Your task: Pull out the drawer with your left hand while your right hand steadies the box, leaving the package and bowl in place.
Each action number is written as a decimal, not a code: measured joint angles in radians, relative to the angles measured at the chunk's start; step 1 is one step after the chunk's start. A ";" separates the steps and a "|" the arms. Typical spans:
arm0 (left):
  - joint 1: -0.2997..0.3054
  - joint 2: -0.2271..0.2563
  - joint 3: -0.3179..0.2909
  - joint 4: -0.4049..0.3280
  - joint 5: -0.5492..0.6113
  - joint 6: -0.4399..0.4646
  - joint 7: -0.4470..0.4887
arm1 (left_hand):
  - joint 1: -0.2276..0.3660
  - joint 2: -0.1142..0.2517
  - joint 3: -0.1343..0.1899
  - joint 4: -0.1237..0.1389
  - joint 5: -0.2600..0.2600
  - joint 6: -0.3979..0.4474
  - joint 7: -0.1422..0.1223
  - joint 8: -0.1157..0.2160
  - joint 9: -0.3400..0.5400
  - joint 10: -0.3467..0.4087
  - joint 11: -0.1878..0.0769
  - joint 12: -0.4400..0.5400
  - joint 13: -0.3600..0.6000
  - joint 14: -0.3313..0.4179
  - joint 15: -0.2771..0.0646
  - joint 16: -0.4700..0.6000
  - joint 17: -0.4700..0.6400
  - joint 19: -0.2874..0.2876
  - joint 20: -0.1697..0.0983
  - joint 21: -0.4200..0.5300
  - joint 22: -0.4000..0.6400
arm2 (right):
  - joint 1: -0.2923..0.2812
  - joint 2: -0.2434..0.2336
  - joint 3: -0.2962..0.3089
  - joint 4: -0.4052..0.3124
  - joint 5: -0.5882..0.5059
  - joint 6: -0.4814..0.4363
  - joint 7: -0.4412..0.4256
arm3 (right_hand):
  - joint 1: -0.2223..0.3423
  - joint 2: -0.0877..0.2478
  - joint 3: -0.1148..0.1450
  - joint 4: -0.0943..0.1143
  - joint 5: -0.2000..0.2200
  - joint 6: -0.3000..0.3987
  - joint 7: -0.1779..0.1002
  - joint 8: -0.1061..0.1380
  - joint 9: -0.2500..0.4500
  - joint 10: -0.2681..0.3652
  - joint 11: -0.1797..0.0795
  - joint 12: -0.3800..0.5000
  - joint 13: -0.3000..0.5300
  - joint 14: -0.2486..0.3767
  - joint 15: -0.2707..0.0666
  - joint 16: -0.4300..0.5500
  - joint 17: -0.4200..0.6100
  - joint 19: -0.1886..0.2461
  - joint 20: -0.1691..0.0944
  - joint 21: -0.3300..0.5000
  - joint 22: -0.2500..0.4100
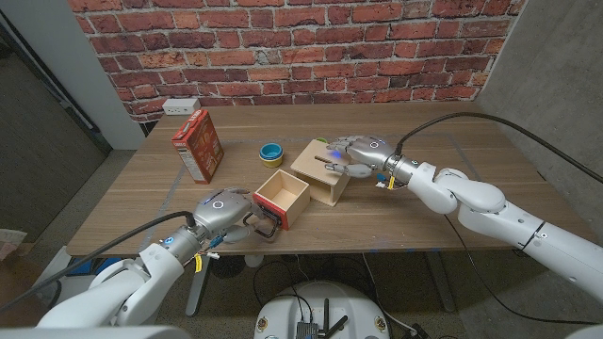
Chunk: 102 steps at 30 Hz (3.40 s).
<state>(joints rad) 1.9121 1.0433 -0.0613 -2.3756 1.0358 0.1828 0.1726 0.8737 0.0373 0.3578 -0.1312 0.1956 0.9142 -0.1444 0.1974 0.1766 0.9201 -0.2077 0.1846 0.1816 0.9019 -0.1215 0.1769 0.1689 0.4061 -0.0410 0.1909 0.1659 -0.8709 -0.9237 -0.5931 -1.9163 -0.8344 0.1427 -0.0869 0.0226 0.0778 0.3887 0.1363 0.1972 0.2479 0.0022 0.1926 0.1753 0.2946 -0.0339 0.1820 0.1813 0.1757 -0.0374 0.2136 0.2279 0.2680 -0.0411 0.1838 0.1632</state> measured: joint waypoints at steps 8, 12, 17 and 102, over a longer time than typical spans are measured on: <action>0.036 -0.141 -0.097 -0.020 -0.021 -0.064 -0.008 | -0.015 0.015 0.025 -0.016 0.000 0.029 0.010 0.000 0.000 0.027 -0.001 0.004 0.000 0.027 -0.009 0.005 0.001 0.024 -0.005 0.000 0.000 | -0.002 0.003 0.012 -0.003 0.035 -0.014 0.014 | 0.000 0.000 0.000 0.000 0.000 0.000 0.000 0.000 0.000 0.000 0.000 0.000 0.000 0.000 0.000 0.000 0.000 0.000 0.000 0.000 0.000; 0.034 -0.171 -0.115 -0.024 -0.034 -0.090 -0.016 | -0.016 0.016 0.028 -0.019 0.000 0.033 0.007 0.000 0.000 0.030 -0.005 0.008 0.000 0.027 -0.009 0.004 0.001 0.027 -0.002 0.000 0.000 | -0.004 0.004 0.017 -0.004 0.045 -0.021 0.017 | 0.000 0.000 0.004 0.004 0.000 0.000 0.000 0.000 0.000 0.000 0.000 0.000 0.000 0.000 0.000 0.000 0.000 0.000 0.000 0.000 0.000; 0.032 -0.180 -0.122 -0.025 -0.046 -0.128 -0.028 | -0.019 0.019 0.029 -0.021 0.000 0.033 0.007 0.000 0.000 0.030 -0.005 0.008 0.000 0.027 -0.009 0.004 0.001 0.032 -0.007 0.000 0.000 | -0.005 0.005 0.025 -0.005 0.048 -0.023 0.017 | 0.000 0.000 0.004 0.004 0.000 0.000 0.000 0.000 0.000 0.000 0.000 0.000 0.000 0.000 0.000 0.000 0.000 0.000 0.000 0.000 0.000; -0.603 -0.354 0.232 0.324 -0.723 -0.067 0.252 | -0.201 -0.057 0.084 -0.032 -0.011 -0.218 0.064 -0.020 0.003 -0.254 0.029 -0.008 0.000 -0.306 0.066 -0.016 -0.011 0.003 -0.004 -0.009 0.000 | 0.038 0.096 0.083 0.151 0.438 -0.112 -0.087 | 0.000 0.000 0.009 -0.016 0.000 -0.006 -0.005 -0.004 0.000 -0.016 0.016 0.000 0.003 -0.013 0.001 0.000 0.005 0.068 0.004 0.014 0.002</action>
<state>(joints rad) 1.3092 0.6889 0.1710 -2.0519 0.3125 0.1159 0.4247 0.6725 -0.0197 0.4418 -0.1629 0.1846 0.6958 -0.0801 0.1774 0.1793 0.6658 -0.1787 0.1770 0.1813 0.5955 -0.0552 0.1606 0.1581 0.4087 -0.0452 0.1822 0.1658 -0.8327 -0.8279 -0.5100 -1.7651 -0.3962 0.0305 -0.1735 0.0226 0.0778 0.3979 0.1203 0.1972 0.2424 -0.0032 0.1887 0.1751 0.2782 -0.0176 0.1819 0.1839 0.1628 -0.0359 0.2136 0.2328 0.3357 -0.0374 0.1974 0.1653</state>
